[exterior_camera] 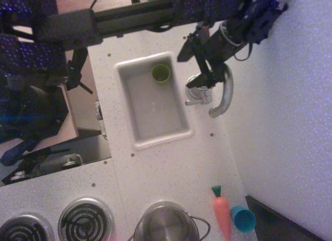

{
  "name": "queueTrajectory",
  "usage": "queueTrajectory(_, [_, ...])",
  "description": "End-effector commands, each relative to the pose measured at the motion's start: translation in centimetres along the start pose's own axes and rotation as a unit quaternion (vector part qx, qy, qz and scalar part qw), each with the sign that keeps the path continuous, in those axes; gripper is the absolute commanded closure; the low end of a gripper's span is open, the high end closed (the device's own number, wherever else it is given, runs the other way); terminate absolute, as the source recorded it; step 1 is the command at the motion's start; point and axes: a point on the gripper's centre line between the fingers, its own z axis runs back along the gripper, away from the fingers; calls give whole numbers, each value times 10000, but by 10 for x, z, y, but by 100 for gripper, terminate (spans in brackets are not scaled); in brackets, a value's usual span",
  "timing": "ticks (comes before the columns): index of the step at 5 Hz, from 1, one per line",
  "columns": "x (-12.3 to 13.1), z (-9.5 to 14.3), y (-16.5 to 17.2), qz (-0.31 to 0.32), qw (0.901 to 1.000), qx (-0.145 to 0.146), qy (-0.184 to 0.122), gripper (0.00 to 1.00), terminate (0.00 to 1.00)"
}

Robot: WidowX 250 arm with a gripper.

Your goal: Turn faucet right

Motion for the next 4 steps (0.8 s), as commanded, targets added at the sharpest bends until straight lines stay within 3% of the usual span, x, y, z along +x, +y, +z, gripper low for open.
queueTrajectory(1, [-82, 59, 17, 274, 9664, -1103, -2306, 0, 0])
queueTrajectory(2, [-120, 92, 48, 320, 9283, -1094, -3539, 0, 0])
queueTrajectory(3, [-154, 124, 46, 283, 9195, -972, -3798, 0, 0])
queueTrajectory(4, [-158, 112, 46, 226, 9328, -850, -3495, 0, 0])
